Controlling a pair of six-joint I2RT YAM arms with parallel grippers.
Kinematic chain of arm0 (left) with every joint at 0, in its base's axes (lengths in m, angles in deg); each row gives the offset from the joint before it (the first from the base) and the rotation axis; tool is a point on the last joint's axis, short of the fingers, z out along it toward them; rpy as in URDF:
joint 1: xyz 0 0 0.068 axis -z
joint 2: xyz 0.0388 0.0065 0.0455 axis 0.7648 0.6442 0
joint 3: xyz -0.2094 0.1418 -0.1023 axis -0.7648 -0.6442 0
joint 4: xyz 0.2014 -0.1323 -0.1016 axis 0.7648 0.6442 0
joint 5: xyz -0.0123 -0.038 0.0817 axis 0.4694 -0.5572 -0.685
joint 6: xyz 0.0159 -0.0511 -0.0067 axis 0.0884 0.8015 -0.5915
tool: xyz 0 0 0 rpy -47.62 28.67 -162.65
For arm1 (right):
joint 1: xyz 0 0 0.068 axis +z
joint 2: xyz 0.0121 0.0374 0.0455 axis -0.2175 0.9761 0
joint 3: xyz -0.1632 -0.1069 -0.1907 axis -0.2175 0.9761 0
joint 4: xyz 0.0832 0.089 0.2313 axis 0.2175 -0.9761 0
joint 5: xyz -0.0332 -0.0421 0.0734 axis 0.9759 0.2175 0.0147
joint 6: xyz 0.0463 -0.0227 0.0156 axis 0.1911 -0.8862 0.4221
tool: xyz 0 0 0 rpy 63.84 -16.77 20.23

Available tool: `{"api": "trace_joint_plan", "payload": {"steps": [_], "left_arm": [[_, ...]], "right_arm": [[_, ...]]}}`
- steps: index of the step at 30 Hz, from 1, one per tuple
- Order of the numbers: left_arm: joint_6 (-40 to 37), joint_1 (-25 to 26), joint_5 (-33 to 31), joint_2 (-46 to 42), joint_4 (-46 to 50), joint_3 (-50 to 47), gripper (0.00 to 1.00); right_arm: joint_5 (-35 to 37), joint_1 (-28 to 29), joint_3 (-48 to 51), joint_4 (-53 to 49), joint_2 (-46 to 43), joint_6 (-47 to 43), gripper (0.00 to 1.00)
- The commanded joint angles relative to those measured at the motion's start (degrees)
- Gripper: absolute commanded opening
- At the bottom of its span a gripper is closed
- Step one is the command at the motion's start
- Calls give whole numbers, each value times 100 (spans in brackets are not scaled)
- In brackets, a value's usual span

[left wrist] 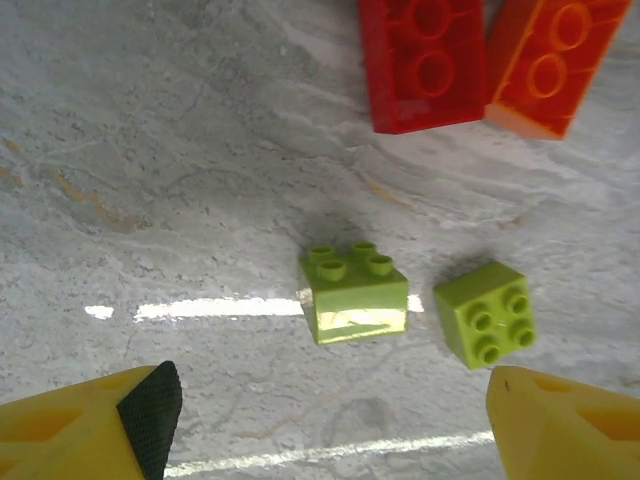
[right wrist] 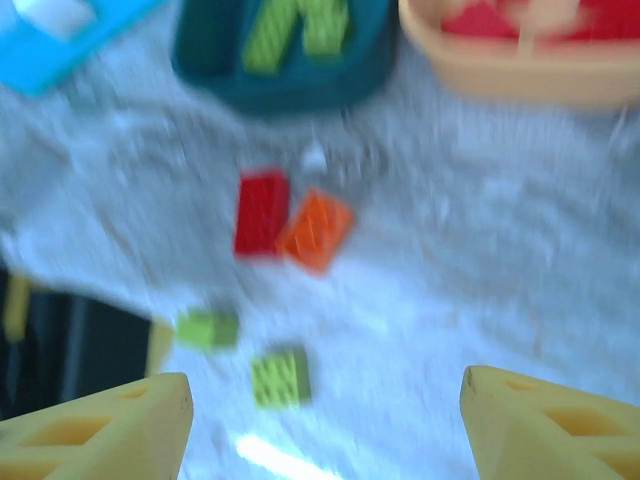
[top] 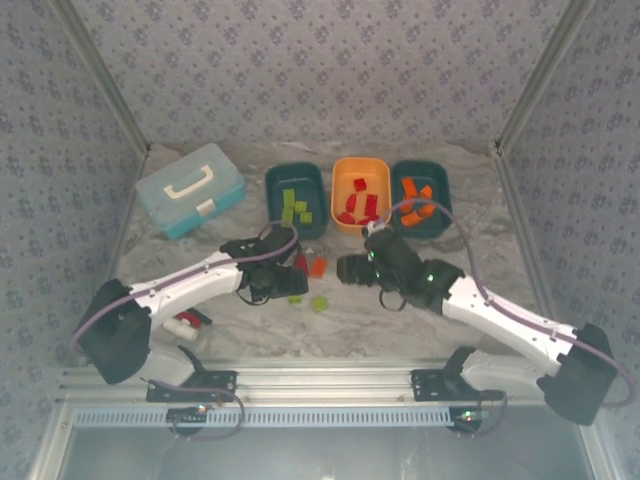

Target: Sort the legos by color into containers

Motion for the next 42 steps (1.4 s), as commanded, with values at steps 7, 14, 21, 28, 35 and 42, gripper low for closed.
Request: {"api": "trace_joint_plan", "payload": {"steps": [7,14,21,28,35,42], "left_arm": [[96,343,-291,778,-440,192,80],[156,423,-526,1152,-531,150,66],[76,520,-814,1274,-513,255,40],[70,559,-1141,966,-188,297,27],[-700,-318,-862,558,249,1366,28],[-1670,-1087,-599,2032,314,3623,29]], "right_arm": [[-221,511,696,263,-686,618,73],[-222,553,752,406,-602,736,73],[-154,593,800,365,-603,815,73],[-241,628,765,398,-574,808,73],[-348,531,262,1044,-104,644,73],[23,310,-726,1226,821,619,73]]}}
